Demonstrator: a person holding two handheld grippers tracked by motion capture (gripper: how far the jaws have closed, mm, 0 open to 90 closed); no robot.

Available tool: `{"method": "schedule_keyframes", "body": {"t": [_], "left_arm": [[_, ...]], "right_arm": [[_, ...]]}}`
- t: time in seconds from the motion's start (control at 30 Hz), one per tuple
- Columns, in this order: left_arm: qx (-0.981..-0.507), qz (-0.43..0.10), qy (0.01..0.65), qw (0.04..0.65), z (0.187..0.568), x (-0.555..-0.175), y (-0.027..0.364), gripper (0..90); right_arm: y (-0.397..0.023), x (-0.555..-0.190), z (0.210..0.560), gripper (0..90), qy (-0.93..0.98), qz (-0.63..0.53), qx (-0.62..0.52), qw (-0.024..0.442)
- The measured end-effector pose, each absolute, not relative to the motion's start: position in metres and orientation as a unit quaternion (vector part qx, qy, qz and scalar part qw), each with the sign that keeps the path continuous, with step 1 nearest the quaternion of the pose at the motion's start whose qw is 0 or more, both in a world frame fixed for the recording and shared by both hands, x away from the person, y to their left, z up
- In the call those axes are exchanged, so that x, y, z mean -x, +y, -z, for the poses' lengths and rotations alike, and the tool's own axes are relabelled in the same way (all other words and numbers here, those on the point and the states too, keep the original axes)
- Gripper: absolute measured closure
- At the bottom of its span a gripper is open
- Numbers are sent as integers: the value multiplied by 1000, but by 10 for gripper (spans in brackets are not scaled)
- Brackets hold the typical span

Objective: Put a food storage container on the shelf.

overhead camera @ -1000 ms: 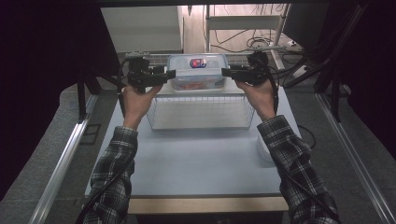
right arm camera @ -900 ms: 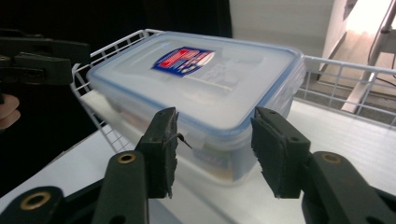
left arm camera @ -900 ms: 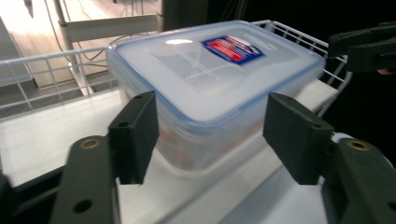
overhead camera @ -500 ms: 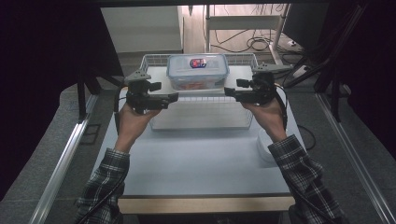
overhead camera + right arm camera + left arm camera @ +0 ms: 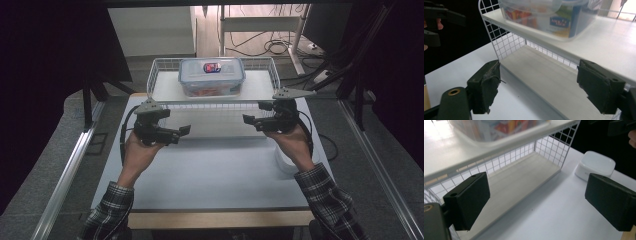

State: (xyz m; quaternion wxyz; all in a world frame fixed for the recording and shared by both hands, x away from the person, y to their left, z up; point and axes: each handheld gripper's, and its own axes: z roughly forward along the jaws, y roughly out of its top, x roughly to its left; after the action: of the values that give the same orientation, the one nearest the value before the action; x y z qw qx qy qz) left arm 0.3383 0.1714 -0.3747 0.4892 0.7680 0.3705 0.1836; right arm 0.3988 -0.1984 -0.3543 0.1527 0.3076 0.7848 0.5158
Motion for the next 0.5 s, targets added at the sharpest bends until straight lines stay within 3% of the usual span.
{"method": "schedule_keyframes", "body": {"t": [0.33, 0.5], "left_arm": [[-782, -233, 340, 468, 404, -313, 161, 28], [-778, -227, 344, 474, 421, -303, 162, 24]], "right_arm": [[-200, -376, 382, 96, 796, -504, -296, 159], [-200, -365, 391, 75, 802, -497, -289, 162]]}}
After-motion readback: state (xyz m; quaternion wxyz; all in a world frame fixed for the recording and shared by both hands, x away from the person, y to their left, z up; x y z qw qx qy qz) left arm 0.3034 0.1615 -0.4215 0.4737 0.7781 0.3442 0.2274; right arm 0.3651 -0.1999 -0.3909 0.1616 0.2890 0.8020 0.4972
